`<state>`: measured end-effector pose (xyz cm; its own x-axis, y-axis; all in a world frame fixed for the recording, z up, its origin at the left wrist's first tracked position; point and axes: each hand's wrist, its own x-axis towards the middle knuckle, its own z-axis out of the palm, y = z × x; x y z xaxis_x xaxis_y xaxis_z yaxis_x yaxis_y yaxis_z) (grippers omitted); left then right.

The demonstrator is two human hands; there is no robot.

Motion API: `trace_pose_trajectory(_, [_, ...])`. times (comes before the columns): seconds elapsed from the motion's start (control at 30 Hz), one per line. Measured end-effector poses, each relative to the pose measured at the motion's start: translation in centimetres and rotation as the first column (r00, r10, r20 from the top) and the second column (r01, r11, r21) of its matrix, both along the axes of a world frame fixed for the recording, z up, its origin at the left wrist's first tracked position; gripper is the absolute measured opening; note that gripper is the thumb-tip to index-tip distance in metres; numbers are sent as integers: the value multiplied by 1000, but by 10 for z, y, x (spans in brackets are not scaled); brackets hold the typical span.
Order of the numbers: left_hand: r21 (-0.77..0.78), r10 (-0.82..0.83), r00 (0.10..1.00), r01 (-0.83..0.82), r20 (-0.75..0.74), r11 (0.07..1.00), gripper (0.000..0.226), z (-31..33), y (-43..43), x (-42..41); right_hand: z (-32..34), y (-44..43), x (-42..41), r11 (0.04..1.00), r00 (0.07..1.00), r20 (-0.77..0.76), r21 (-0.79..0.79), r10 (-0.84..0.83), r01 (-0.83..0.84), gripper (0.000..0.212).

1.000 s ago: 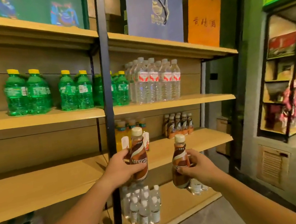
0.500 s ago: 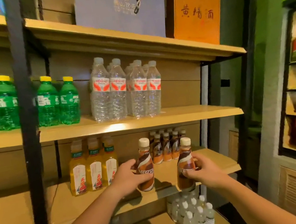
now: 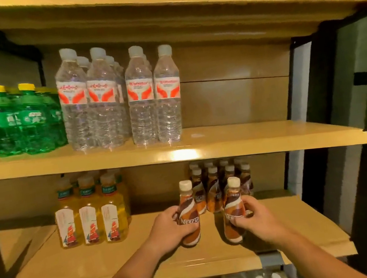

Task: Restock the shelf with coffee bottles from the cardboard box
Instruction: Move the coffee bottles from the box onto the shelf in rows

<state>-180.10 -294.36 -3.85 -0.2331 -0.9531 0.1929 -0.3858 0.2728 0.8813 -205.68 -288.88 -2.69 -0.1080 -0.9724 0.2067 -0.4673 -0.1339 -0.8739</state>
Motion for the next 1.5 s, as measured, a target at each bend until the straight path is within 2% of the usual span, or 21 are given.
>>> trace_pose_trajectory(0.27, [27, -17, 999, 18, -35, 999, 41, -24, -51, -34, -24, -59, -21, 999, 999, 46, 17, 29, -30, 42])
trace_pose_trajectory(0.43, [17, 68, 997, -68, -27, 998, 47, -35, -77, -41, -29, -90, -22, 999, 999, 6, 4, 34, -34, 43])
trace_pose_trajectory(0.7, [27, 188, 977, -187, -95, 982, 51, -49, -95, -57, -32, -105, -12, 999, 999, -2, -27, -37, 37, 39])
trace_pose_trajectory(0.93, [-11, 224, 974, -224, 28, 975, 62, -47, -103, -65, -35, -110, -11, 998, 999, 32, -61, -22, 24, 34])
trace_pose_trajectory(1.23, [-43, 199, 979, -198, 38, 979, 74, -52, -108, -66, -39, -112, -9, 998, 997, 83, -60, -7, 12, 34])
trace_pose_trajectory(1.5, [-54, 167, 978, -161, 125, 985, 70, -48, -109, -64, -41, -115, -12, 999, 999, 46, -48, -5, 7, 35])
